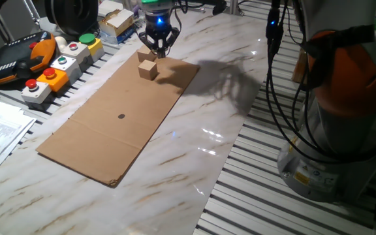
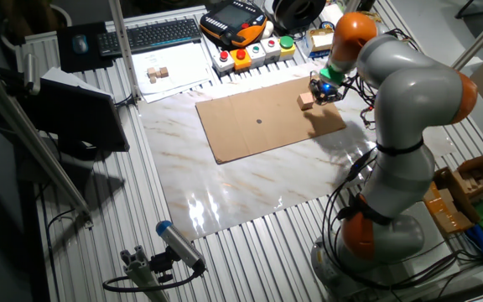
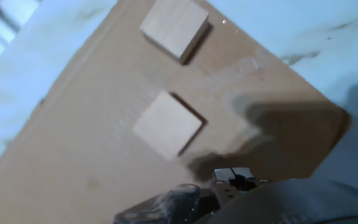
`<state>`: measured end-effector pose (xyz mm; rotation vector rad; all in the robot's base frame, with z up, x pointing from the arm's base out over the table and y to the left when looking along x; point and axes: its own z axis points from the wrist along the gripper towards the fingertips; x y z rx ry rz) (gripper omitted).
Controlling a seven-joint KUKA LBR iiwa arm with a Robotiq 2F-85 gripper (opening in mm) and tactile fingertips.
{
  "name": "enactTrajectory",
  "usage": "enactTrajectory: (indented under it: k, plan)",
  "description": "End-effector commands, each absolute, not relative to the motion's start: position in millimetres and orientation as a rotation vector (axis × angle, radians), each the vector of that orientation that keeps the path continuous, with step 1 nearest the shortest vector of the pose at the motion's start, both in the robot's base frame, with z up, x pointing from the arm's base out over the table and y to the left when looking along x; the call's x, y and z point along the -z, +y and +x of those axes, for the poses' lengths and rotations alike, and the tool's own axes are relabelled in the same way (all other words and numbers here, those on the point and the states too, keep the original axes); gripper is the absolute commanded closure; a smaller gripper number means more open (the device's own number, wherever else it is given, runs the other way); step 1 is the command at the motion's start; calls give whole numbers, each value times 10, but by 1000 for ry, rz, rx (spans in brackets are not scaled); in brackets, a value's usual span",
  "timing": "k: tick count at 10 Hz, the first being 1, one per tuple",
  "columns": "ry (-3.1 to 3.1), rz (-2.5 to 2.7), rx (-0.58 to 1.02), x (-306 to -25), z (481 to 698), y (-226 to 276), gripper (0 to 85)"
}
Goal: Use the gripper to push the small block from left to right
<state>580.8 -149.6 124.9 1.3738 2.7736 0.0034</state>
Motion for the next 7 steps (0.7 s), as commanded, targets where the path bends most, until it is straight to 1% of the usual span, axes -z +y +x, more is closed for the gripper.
enactTrajectory:
  k: [1,4,7]
  plan:
    - [2754,1398,9,-1235,5847,-1525,843]
    - [2715,1451,34,-1157,5973,-1648,843]
    - [2664,1564,-4,-1064,6052,-1873,843]
